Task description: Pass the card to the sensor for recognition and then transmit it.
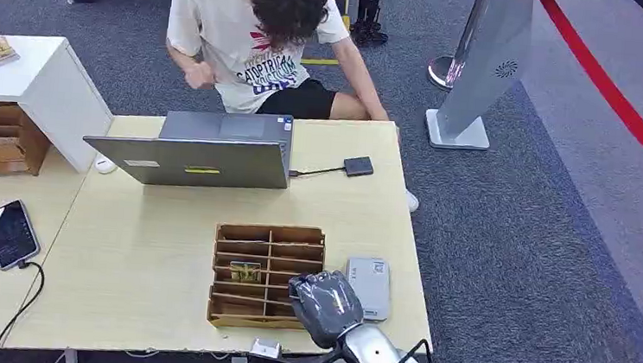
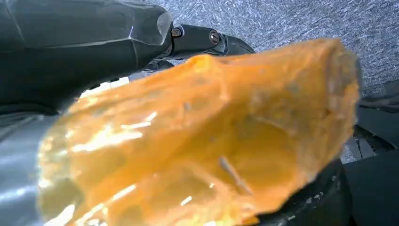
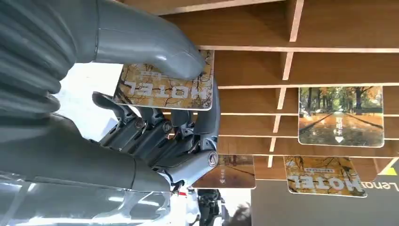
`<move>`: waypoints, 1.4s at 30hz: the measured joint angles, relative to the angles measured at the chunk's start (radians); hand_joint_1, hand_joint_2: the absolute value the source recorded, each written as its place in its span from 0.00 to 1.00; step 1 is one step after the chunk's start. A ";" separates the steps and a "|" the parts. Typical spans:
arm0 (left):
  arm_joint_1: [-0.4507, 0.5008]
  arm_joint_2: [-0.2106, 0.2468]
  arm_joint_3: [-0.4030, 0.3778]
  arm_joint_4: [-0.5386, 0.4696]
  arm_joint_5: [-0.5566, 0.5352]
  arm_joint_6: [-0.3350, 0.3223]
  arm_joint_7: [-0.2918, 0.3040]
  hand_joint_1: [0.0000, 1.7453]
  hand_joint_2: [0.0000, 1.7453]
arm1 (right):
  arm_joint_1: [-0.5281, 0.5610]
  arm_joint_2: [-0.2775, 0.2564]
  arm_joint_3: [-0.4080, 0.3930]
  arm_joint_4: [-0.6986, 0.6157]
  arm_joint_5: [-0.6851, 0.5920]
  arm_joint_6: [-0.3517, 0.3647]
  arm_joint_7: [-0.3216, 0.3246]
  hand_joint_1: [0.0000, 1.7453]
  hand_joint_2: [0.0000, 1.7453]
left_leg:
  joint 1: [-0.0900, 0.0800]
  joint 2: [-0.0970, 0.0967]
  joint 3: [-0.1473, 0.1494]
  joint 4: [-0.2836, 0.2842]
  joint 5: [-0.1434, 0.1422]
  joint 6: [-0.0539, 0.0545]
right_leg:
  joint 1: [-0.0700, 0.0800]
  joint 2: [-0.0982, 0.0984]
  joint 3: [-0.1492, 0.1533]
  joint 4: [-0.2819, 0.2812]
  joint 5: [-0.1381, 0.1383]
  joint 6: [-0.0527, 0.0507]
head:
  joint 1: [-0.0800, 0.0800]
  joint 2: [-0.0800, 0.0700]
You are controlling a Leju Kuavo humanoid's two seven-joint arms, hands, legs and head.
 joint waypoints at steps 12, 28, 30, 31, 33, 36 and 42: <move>0.000 -0.004 0.024 0.000 -0.006 0.003 -0.002 0.00 0.00 | 0.024 0.005 -0.043 -0.085 -0.077 -0.010 -0.041 1.00 1.00 | 0.000 0.000 0.000 0.000 0.000 0.000 | 0.000 0.000 0.000 0.000 0.000 0.000 | 0.000 0.000; 0.002 -0.005 0.068 0.000 0.003 0.018 -0.032 0.00 0.00 | 0.113 -0.013 -0.201 -0.414 -0.769 0.173 -0.284 1.00 1.00 | 0.000 0.000 0.000 0.000 0.000 0.000 | 0.000 0.000 -0.001 0.000 0.000 0.000 | 0.000 0.000; 0.002 -0.005 0.071 0.000 0.001 0.019 -0.035 0.00 0.00 | 0.130 -0.018 -0.234 -0.439 -0.922 0.239 -0.326 1.00 1.00 | 0.000 0.000 0.000 0.000 0.000 0.000 | 0.000 0.000 0.000 0.000 0.000 0.000 | 0.000 0.000; 0.002 -0.005 0.071 0.000 0.000 0.019 -0.036 0.00 0.00 | 0.137 -0.021 -0.249 -0.448 -0.987 0.272 -0.344 1.00 1.00 | 0.000 0.000 0.000 0.000 0.000 0.000 | 0.000 0.000 -0.001 0.000 0.000 0.000 | 0.000 0.000; 0.002 -0.005 0.072 0.000 -0.004 0.020 -0.037 0.00 0.00 | 0.149 -0.027 -0.274 -0.461 -1.074 0.320 -0.367 1.00 1.00 | 0.000 0.000 0.000 0.000 0.000 0.000 | 0.000 0.000 0.000 0.000 0.000 0.000 | 0.000 0.000; 0.002 -0.004 0.072 0.000 -0.010 0.021 -0.039 0.00 0.00 | 0.163 -0.035 -0.304 -0.472 -1.191 0.393 -0.386 1.00 1.00 | 0.000 0.000 0.000 0.000 0.000 0.000 | 0.000 0.000 0.000 0.000 0.000 0.000 | 0.000 0.000; 0.001 -0.004 0.072 0.000 -0.017 0.024 -0.042 0.00 0.00 | 0.185 -0.047 -0.341 -0.475 -1.431 0.547 -0.399 1.00 1.00 | 0.000 0.000 0.000 0.000 0.000 0.000 | 0.000 0.000 0.000 0.000 0.000 0.000 | 0.000 0.000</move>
